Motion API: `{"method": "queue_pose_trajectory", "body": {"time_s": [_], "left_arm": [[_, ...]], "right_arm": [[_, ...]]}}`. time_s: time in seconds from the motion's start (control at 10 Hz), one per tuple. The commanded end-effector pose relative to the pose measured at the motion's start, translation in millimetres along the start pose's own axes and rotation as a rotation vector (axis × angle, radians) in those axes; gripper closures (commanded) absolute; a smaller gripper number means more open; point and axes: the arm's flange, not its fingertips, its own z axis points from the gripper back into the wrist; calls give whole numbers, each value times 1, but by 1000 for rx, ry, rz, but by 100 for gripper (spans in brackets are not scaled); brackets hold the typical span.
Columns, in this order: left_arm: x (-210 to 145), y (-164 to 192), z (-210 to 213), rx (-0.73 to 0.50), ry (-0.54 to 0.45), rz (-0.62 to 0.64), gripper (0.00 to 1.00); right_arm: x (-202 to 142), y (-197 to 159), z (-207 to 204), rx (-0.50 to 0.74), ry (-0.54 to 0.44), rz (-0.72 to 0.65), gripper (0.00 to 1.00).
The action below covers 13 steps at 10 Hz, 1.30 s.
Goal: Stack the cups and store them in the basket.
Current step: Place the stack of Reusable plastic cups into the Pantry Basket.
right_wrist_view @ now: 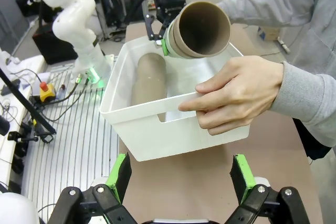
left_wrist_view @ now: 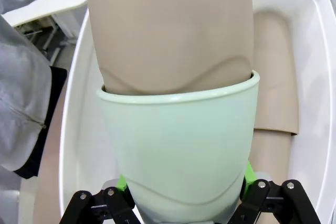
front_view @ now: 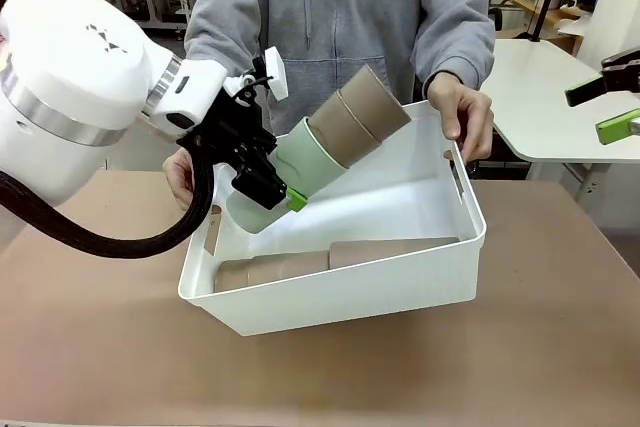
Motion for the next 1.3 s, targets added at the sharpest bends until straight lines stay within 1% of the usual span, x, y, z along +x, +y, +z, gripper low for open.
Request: {"method": "queue_pose_trajectory", "body": {"time_s": [0.0,0.4,0.6,1.0,1.1,1.2], "left_arm": [[3,5,-9,2,31,9,15],[-4,17,-55,10,95,-5,15],[-5,24,-73,10,151,-29,15],[-6,34,-93,5,254,-28,15],[-5,35,-95,2,258,-26,15],[-4,35,-94,-6,264,-47,0]], "right_arm": [[2,-1,0,2,-20,5,0],[2,-1,0,2,-20,5,0],[2,-1,0,2,-20,5,0],[2,-1,0,2,-20,5,0],[2,-1,0,2,-20,5,0],[2,-1,0,2,-20,5,0]]}}
